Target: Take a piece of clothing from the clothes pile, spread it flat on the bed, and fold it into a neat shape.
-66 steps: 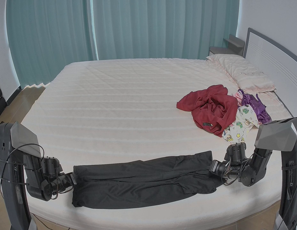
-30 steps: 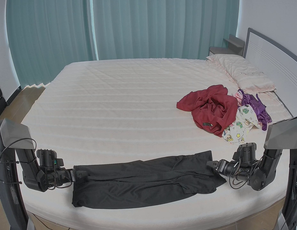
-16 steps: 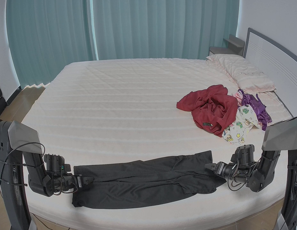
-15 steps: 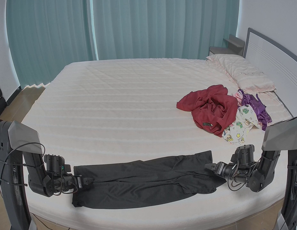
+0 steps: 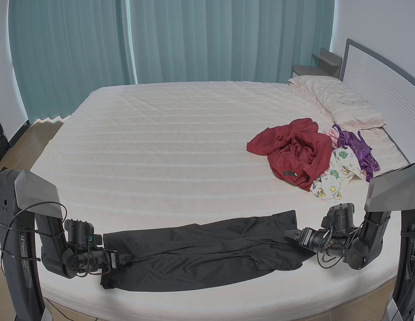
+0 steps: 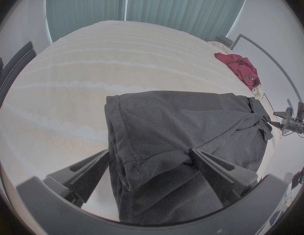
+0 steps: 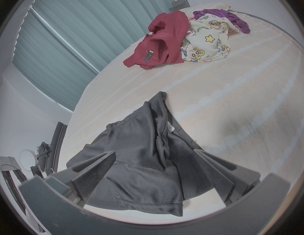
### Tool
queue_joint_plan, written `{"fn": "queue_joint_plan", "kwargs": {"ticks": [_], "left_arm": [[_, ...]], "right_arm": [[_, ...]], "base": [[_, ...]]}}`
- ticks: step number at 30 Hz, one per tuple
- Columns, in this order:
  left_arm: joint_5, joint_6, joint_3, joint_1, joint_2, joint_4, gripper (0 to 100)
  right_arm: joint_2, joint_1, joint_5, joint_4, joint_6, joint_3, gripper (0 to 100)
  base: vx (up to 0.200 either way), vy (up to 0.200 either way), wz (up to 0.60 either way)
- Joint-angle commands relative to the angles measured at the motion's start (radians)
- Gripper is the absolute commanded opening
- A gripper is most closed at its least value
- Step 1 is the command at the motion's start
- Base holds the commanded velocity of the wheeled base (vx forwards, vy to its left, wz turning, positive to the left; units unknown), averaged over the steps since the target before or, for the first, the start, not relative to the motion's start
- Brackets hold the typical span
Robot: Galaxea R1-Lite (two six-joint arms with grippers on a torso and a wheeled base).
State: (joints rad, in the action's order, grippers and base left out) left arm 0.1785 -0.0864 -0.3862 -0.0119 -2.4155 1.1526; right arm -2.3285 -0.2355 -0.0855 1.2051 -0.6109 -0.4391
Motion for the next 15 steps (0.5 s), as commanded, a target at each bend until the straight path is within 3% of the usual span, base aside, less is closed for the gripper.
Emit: {"fn": "queue_joint_plan", "kwargs": {"ticks": [1, 2, 3, 15], "left_arm": [[-0.016, -0.003, -0.016, 0.006, -0.016, 0.001, 100], [-0.024, -0.003, -0.016, 0.006, -0.016, 0.001, 100], [-0.025, -0.003, -0.016, 0.006, -0.016, -0.001, 0], [-0.025, -0.01, -0.002, 0.009, -0.005, 0.003, 0]], "right_arm": [[-0.002, -0.002, 0.0, 0.011, 0.002, 0.005, 100], [-0.002, -0.002, 0.0, 0.017, 0.002, 0.008, 100], [-0.002, -0.002, 0.0, 0.019, 0.002, 0.01, 100], [-0.005, 0.007, -0.002, 0.022, 0.0, 0.005, 100]], "base": [[0.0, 0.0, 0.0], [0.0, 0.0, 0.0], [0.0, 0.0, 0.0], [0.0, 0.0, 0.0]]}}
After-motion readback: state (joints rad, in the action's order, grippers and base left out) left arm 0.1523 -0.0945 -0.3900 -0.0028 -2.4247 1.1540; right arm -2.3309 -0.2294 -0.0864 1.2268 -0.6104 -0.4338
